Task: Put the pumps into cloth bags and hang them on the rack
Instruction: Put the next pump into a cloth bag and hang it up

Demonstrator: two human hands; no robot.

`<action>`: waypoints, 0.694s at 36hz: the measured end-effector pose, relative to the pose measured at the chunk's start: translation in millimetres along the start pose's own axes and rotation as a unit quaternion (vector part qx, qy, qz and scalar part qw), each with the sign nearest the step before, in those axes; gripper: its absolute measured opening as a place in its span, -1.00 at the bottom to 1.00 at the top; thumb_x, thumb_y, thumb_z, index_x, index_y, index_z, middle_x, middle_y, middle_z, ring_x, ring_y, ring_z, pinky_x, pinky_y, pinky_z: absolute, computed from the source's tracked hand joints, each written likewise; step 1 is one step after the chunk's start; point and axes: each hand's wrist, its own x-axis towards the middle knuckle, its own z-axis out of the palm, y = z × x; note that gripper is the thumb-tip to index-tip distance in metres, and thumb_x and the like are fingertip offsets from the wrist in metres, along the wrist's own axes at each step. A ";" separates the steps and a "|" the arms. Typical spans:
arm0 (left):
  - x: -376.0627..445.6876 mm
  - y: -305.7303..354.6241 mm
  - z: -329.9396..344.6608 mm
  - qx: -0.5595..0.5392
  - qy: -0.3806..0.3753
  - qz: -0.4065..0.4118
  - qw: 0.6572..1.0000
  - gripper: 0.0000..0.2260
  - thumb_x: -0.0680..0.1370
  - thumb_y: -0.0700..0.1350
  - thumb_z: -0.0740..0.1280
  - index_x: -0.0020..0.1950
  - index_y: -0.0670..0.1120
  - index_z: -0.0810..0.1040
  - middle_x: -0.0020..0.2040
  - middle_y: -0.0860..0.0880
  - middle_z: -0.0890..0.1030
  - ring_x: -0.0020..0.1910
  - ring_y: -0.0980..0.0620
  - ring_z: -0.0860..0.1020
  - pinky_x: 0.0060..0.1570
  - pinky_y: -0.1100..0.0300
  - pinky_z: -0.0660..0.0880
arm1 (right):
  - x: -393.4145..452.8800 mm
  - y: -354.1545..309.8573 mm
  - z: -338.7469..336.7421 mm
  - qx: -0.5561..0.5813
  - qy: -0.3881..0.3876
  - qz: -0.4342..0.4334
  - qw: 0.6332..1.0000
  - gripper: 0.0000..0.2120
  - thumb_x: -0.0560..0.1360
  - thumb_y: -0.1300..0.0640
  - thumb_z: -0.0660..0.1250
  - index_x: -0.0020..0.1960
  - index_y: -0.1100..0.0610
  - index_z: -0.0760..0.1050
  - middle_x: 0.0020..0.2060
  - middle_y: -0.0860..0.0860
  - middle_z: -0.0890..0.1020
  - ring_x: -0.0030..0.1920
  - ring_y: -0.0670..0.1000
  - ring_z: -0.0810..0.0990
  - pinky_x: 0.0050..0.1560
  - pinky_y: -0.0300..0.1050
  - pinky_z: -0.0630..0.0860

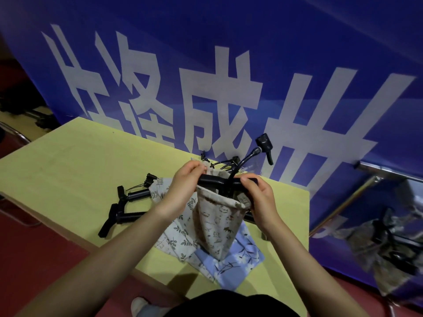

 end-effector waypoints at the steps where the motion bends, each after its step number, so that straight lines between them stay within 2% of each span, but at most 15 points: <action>1: -2.1 -2.7 3.8 0.015 0.000 0.008 1.000 -0.80 0.64 -0.05 0.20 -0.03 -0.15 0.50 -0.11 -0.09 0.54 -0.11 0.00 0.52 -0.04 0.09 0.43 | -0.6 0.8 1.4 -0.007 -0.009 -0.004 1.000 -0.86 0.47 0.10 0.34 -0.09 0.17 0.61 -0.20 -0.06 0.67 -0.12 -0.04 0.64 -0.12 -0.23 0.54; 3: -5.5 -7.7 9.4 0.032 0.012 0.024 0.999 -0.70 0.61 -0.01 0.23 -0.03 -0.28 0.40 -0.17 -0.13 0.46 -0.20 -0.01 0.45 -0.12 0.07 0.38 | -1.5 2.1 4.5 -0.025 -0.023 -0.007 0.999 -0.93 0.54 0.19 0.35 -0.08 0.17 0.59 -0.21 -0.12 0.66 -0.13 -0.09 0.63 -0.10 -0.23 0.53; 5: -7.6 -8.7 9.6 0.027 0.027 0.041 0.998 -0.63 0.56 0.03 0.29 -0.13 -0.29 0.34 -0.24 -0.11 0.39 -0.26 -0.01 0.38 -0.17 0.09 0.32 | -2.4 3.5 4.8 -0.028 -0.034 -0.003 0.999 -0.96 0.53 0.24 0.36 -0.04 0.19 0.59 -0.18 -0.09 0.67 -0.11 -0.08 0.64 -0.08 -0.21 0.54; 9: -4.3 -14.3 1.1 -0.026 0.061 0.038 0.997 -0.72 0.51 0.01 0.33 -0.23 -0.11 0.31 -0.31 -0.10 0.30 -0.28 -0.03 0.30 -0.17 0.07 0.26 | -5.7 11.1 1.0 -0.001 -0.086 0.045 0.995 -0.69 0.42 0.14 0.44 0.15 0.18 0.57 0.02 0.24 0.64 -0.02 0.16 0.63 0.01 -0.04 0.55; 11: -3.9 -19.6 -1.2 -0.040 0.068 0.041 0.996 -0.70 0.51 0.00 0.33 -0.25 -0.10 0.27 -0.34 -0.04 0.27 -0.29 -0.03 0.26 -0.17 0.08 0.24 | -6.9 19.2 -1.9 -0.012 -0.100 0.084 0.991 -0.57 0.37 0.06 0.53 0.21 0.07 0.56 0.06 0.53 0.46 -0.12 0.30 0.51 0.01 0.07 0.44; 12: -4.3 -21.7 -1.0 -0.045 0.069 0.046 0.996 -0.68 0.53 -0.02 0.33 -0.27 -0.08 0.25 -0.36 -0.01 0.25 -0.31 -0.01 0.25 -0.18 0.10 0.23 | -6.7 23.0 -4.5 -0.027 -0.101 0.104 0.989 -0.52 0.34 0.07 0.55 0.23 0.03 0.55 0.07 0.58 0.40 -0.14 0.37 0.47 0.00 0.11 0.41; 13: -4.9 -23.5 -0.9 -0.048 0.073 0.051 0.995 -0.66 0.56 -0.05 0.33 -0.30 -0.06 0.22 -0.37 0.02 0.23 -0.34 0.01 0.23 -0.20 0.11 0.21 | -7.4 22.9 -6.5 -0.046 -0.096 0.123 0.987 -0.51 0.34 0.12 0.55 0.24 0.01 0.54 0.09 0.54 0.43 -0.11 0.42 0.49 -0.01 0.11 0.45; 14: -5.0 -25.4 -1.2 -0.050 0.082 0.053 0.994 -0.64 0.58 -0.08 0.31 -0.31 -0.05 0.19 -0.39 0.04 0.22 -0.37 0.05 0.20 -0.23 0.11 0.18 | -8.3 23.9 -9.3 -0.073 -0.089 0.146 0.983 -0.53 0.37 0.21 0.50 0.25 0.02 0.52 0.10 0.43 0.52 -0.06 0.32 0.59 -0.06 0.05 0.52; 15: -4.9 -26.3 -1.9 -0.054 0.092 0.053 0.993 -0.63 0.58 -0.09 0.31 -0.32 -0.03 0.18 -0.40 0.05 0.21 -0.39 0.06 0.18 -0.24 0.11 0.17 | -9.3 24.6 -12.0 -0.103 -0.089 0.171 0.976 -0.56 0.41 0.29 0.44 0.26 0.05 0.50 0.07 0.27 0.60 -0.13 0.12 0.65 -0.18 -0.08 0.56; 16: -4.8 -26.5 -3.2 -0.060 0.098 0.052 0.992 -0.63 0.58 -0.08 0.31 -0.32 -0.02 0.18 -0.40 0.05 0.21 -0.39 0.06 0.18 -0.24 0.10 0.17 | -11.1 23.6 -13.4 -0.123 -0.099 0.197 0.967 -0.60 0.44 0.35 0.38 0.23 0.08 0.51 -0.03 0.14 0.63 -0.28 -0.01 0.62 -0.32 -0.17 0.50; 17: -4.3 -26.9 -4.6 -0.067 0.103 0.053 0.991 -0.63 0.56 -0.04 0.32 -0.33 -0.01 0.19 -0.39 0.04 0.21 -0.38 0.04 0.18 -0.23 0.09 0.17 | -12.4 23.8 -15.0 -0.132 -0.111 0.219 0.960 -0.68 0.46 0.38 0.34 0.16 0.12 0.53 -0.18 0.09 0.59 -0.40 -0.05 0.52 -0.40 -0.21 0.41; 18: -4.1 -26.5 -5.8 -0.073 0.104 0.053 0.990 -0.64 0.53 -0.01 0.33 -0.33 0.00 0.20 -0.38 0.02 0.21 -0.36 0.03 0.18 -0.21 0.08 0.17 | -13.3 24.6 -16.3 -0.138 -0.121 0.233 0.955 -0.78 0.47 0.39 0.33 0.04 0.16 0.55 -0.31 0.09 0.50 -0.47 -0.04 0.40 -0.43 -0.21 0.32; 20: -3.8 -26.5 -8.3 -0.077 0.104 0.055 0.990 -0.65 0.51 0.01 0.33 -0.34 0.00 0.21 -0.37 0.00 0.22 -0.35 0.00 0.19 -0.18 0.06 0.18 | -13.2 28.2 -18.0 -0.183 -0.120 0.240 0.946 -0.91 0.49 0.33 0.33 -0.18 0.21 0.49 -0.40 0.13 0.35 -0.46 0.03 0.25 -0.41 -0.18 0.22; 22: -3.4 -26.2 -9.6 -0.076 0.101 0.057 0.990 -0.65 0.49 0.04 0.34 -0.32 -0.02 0.22 -0.34 -0.07 0.22 -0.32 -0.04 0.22 -0.15 0.04 0.21 | -12.4 30.1 -19.5 -0.215 -0.085 0.220 0.948 -0.80 0.52 0.21 0.36 -0.25 0.19 0.41 -0.40 0.13 0.31 -0.40 0.04 0.24 -0.40 -0.15 0.23; 25: -1.4 -27.1 -13.1 -0.069 0.099 0.055 0.991 -0.64 0.42 0.13 0.36 -0.32 -0.03 0.25 -0.27 -0.11 0.26 -0.25 -0.09 0.25 -0.13 0.03 0.25 | -12.2 31.1 -23.2 -0.170 -0.025 0.181 0.968 -0.60 0.56 0.11 0.35 -0.38 0.06 0.26 -0.45 0.04 0.17 -0.45 0.02 0.12 -0.41 -0.12 0.12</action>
